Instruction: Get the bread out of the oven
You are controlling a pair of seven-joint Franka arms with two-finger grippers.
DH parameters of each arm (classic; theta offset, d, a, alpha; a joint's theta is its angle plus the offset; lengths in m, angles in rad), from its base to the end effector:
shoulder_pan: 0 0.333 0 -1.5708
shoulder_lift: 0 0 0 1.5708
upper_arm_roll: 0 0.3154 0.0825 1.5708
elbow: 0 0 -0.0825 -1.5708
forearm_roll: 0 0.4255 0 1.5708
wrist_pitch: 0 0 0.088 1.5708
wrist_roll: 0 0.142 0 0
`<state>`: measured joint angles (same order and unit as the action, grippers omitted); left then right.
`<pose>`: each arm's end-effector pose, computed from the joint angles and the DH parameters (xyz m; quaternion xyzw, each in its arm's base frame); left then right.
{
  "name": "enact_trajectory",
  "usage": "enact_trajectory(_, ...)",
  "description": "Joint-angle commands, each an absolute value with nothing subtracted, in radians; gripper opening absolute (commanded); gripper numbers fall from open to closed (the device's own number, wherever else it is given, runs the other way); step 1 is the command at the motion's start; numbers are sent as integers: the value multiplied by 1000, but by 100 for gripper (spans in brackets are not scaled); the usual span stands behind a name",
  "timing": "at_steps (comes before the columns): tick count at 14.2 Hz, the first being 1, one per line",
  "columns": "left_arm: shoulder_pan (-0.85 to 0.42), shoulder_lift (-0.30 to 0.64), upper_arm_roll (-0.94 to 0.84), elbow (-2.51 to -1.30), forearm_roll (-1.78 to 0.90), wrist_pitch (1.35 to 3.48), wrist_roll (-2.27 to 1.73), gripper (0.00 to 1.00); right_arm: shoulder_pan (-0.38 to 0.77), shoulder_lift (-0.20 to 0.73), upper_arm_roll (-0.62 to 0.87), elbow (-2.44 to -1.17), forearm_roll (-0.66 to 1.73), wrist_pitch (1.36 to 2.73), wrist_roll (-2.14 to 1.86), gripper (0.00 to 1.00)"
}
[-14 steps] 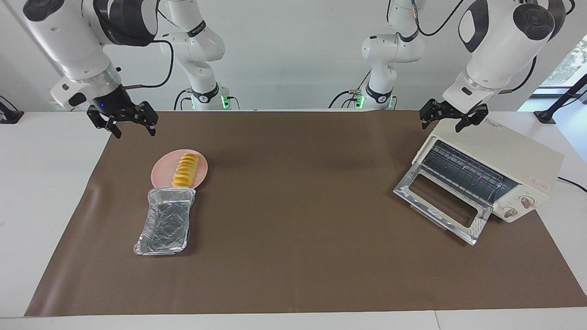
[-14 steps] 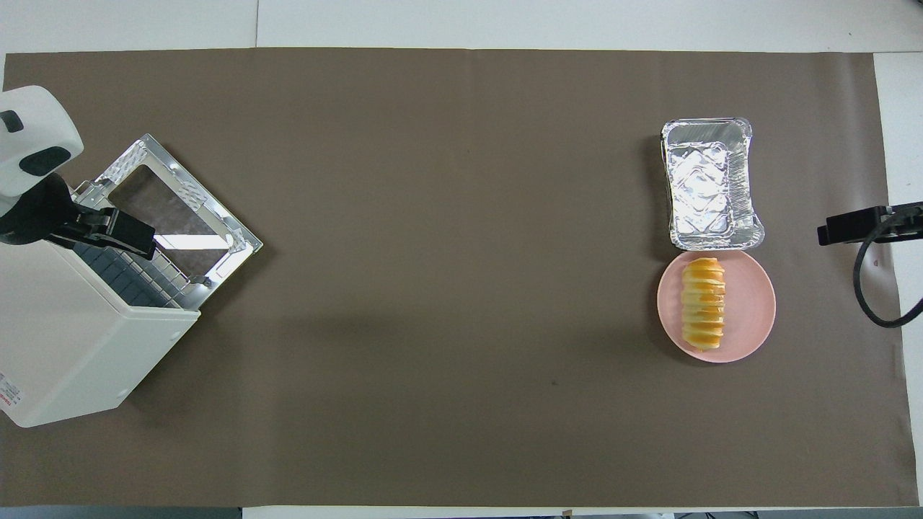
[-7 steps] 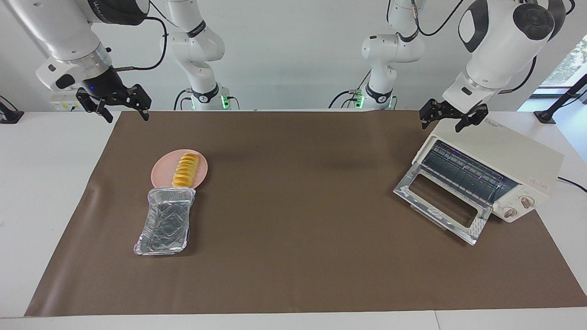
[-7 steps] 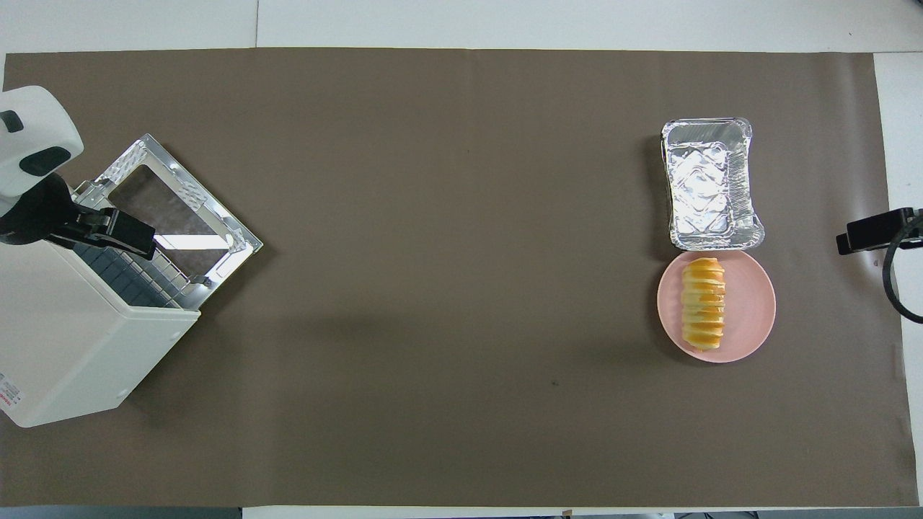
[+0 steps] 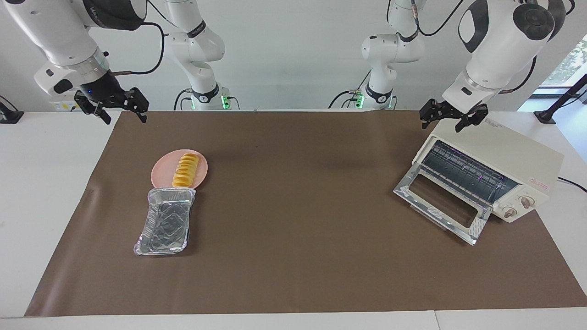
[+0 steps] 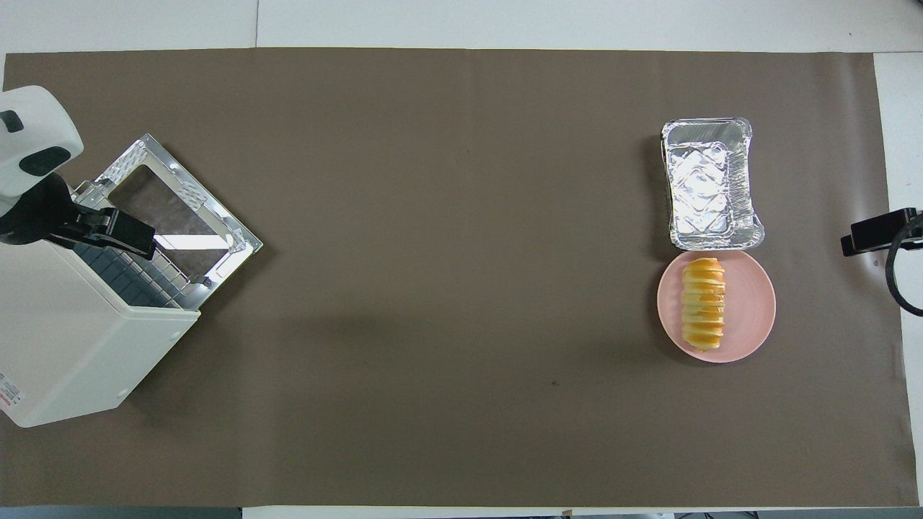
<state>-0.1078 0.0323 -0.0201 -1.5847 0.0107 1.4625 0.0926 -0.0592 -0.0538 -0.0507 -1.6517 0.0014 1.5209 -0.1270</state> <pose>0.5820 -0.0731 0.5545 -0.9910 0.1096 0.0771 0.0064 0.5663 -0.0629 0.5749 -0.9992 -0.0086 0.0380 0.0066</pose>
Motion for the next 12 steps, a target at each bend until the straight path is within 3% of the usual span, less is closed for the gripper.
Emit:
enact_trajectory(1, -94, 14, -28, -1601, 17, 1479, 97, 100, -69, -43, -41, -1634, -21, 1480, -94, 100)
enact_trajectory(12, -94, 14, -28, -1601, 17, 1479, 97, 100, -66, -46, -40, -1634, -23, 1483, -35, 100)
